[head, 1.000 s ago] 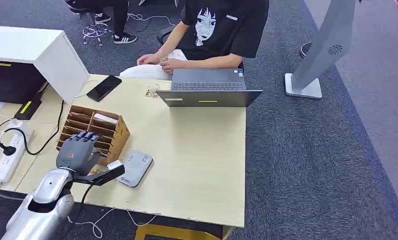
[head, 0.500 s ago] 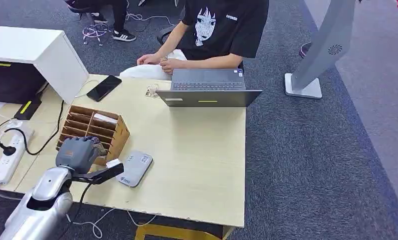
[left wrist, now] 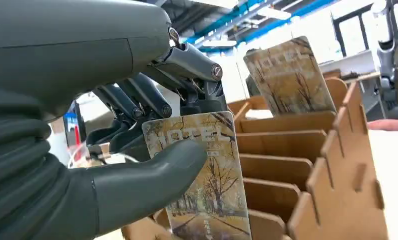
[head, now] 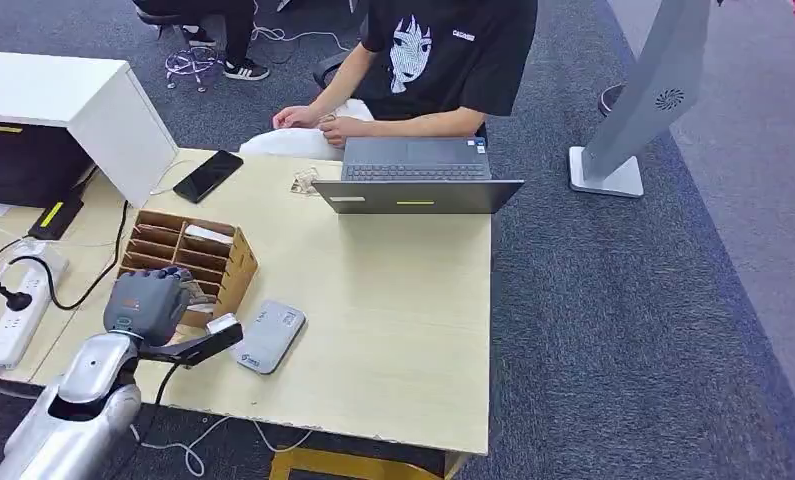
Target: Pass the card to the sensor for recognition and then transmit it.
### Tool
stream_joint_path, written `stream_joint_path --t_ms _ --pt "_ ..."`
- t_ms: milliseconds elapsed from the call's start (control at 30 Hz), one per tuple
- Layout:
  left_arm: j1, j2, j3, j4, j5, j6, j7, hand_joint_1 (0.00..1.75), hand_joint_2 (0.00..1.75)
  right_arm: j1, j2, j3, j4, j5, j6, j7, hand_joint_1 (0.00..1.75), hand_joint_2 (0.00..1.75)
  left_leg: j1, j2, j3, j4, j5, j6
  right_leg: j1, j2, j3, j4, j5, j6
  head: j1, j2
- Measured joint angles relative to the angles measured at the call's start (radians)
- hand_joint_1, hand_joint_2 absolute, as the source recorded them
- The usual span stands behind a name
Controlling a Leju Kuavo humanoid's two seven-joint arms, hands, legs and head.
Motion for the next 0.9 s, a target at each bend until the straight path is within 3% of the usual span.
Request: stream_joint_path --t_ms 200,267,333,433,533,700,900 --pt "0.0 0.005 0.0 -0.009 -0.002 0.01 0.002 1.75 1.75 0.0 0.0 -0.003 0.0 0.0 0.0 -0.001 0.0 1.75 0.0 0.0 0.0 0.0 0.0 0.0 0.0 0.0 0.0 0.0 0.0 0.0 0.0 0.0" --pt "0.001 0.009 0.001 -0.034 0.01 0.075 -0.009 1.75 1.75 0.001 0.0 -0.008 0.0 0.0 0.0 -0.001 0.0 1.75 0.0 0.0 0.0 0.0 0.0 0.0 0.0 0.0 0.0 0.0 0.0 0.0 0.0 0.0" --pt "-0.002 0.016 0.033 -0.149 0.149 0.127 -0.09 1.75 1.75 0.002 0.0 -0.018 0.0 0.001 -0.001 -0.003 0.0 1.75 0.0 0.0 0.0 0.0 0.0 0.0 0.0 0.0 0.0 0.0 0.0 0.0 0.0 0.0" --pt "-0.002 0.016 0.065 -0.263 0.203 0.183 -0.14 1.75 1.75 0.005 0.0 -0.027 0.0 0.002 -0.003 -0.003 0.0 1.75 0.0 0.0 0.0 0.0 0.0 0.0 0.0 0.0 0.0 0.0 0.0 0.0 0.0 0.0" --pt "0.0 0.011 0.09 -0.358 0.213 0.245 -0.161 1.75 1.75 0.007 0.002 -0.035 0.0 0.002 -0.005 -0.002 0.0 1.75 0.0 0.0 0.0 0.0 0.0 0.0 0.0 0.0 0.0 0.0 0.0 0.0 0.0 0.0" --pt "0.011 0.005 0.108 -0.44 0.216 0.264 -0.173 1.75 1.75 0.008 0.006 -0.04 0.0 0.002 -0.006 -0.002 0.0 1.75 0.0 0.0 0.0 0.0 0.0 0.0 0.0 0.0 0.0 0.0 0.0 0.0 0.0 0.0" --pt "0.05 -0.039 0.158 -0.531 0.162 0.441 -0.224 1.75 1.75 0.01 0.01 -0.052 0.0 0.013 -0.018 0.006 0.0 1.75 0.0 0.0 0.0 0.0 0.0 0.0 0.0 0.0 0.0 0.0 0.0 0.0 0.0 0.0"
